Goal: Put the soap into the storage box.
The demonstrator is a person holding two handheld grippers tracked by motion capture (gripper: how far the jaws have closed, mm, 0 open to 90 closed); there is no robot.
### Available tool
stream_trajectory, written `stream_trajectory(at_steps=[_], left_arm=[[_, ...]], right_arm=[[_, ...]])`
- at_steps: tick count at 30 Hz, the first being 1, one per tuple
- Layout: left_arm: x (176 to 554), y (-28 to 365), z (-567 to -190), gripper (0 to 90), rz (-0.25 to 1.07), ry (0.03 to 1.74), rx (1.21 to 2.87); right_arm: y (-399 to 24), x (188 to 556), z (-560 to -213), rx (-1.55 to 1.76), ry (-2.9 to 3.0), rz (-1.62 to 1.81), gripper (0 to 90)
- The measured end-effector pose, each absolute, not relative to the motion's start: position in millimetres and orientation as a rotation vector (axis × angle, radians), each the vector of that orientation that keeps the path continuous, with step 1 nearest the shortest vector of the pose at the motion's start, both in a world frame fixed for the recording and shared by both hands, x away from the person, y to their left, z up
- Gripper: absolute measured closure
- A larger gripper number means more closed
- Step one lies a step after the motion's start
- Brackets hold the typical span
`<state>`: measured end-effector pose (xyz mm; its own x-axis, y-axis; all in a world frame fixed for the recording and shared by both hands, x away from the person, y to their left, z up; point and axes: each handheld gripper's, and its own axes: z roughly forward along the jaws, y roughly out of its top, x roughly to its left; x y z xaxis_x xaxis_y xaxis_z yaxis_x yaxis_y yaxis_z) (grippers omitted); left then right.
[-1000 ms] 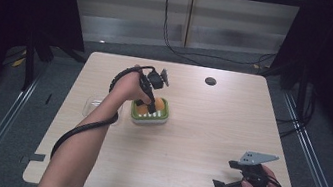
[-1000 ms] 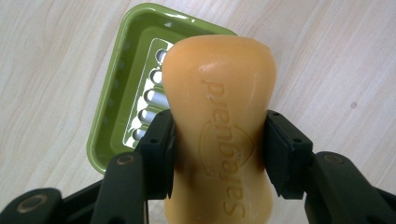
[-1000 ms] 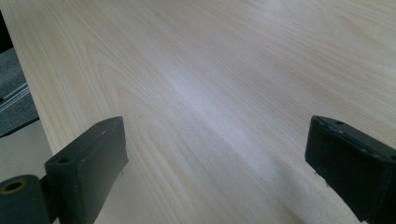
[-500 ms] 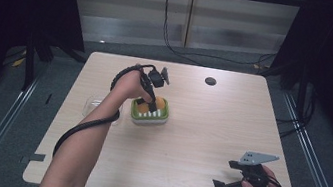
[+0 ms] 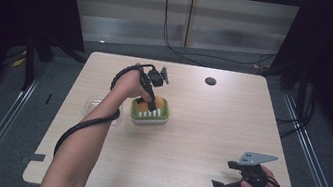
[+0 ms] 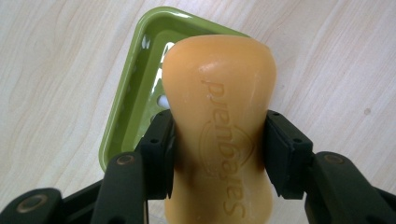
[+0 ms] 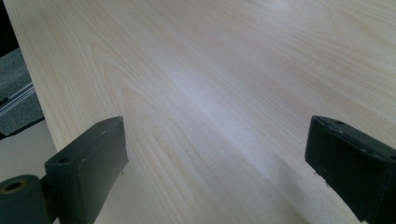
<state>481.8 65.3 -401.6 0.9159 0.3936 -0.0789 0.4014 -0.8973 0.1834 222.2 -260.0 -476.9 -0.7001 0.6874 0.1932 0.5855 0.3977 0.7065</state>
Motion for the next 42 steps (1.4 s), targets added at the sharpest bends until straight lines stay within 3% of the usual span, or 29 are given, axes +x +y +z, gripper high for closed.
stream_trajectory(at_steps=[42], left_arm=[[492,66,-412,49.8,-0.04,0.601,2.885]], right_arm=[[-265,224,-479,1.177,2.512,1.187,5.2]])
